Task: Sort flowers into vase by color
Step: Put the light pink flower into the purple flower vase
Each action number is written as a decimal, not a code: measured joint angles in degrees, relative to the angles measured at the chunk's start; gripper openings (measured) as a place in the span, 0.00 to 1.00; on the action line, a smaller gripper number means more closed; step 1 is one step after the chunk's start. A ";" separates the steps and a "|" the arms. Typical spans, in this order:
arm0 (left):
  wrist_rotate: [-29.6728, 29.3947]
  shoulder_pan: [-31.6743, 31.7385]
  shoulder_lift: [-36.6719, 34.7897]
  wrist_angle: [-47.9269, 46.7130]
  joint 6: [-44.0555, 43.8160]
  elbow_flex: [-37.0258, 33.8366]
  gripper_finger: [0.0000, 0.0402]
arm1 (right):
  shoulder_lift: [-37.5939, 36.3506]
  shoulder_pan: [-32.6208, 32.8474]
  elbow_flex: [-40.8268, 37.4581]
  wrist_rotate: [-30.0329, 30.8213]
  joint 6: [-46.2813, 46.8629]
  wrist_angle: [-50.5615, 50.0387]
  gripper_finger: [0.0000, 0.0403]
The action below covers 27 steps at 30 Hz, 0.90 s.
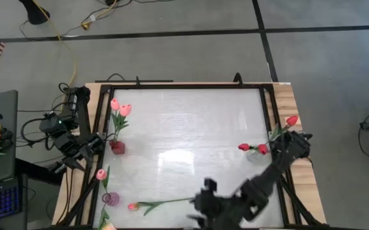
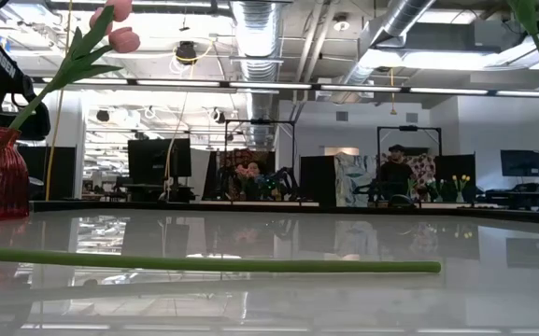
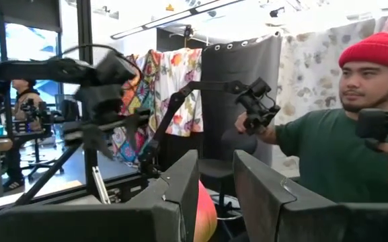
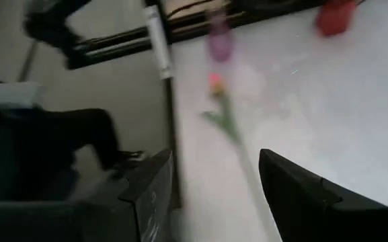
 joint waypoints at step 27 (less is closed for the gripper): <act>-1.47 0.00 0.00 -0.02 -1.99 0.01 0.20 | 25.27 2.59 -0.40 1.13 14.15 12.60 0.62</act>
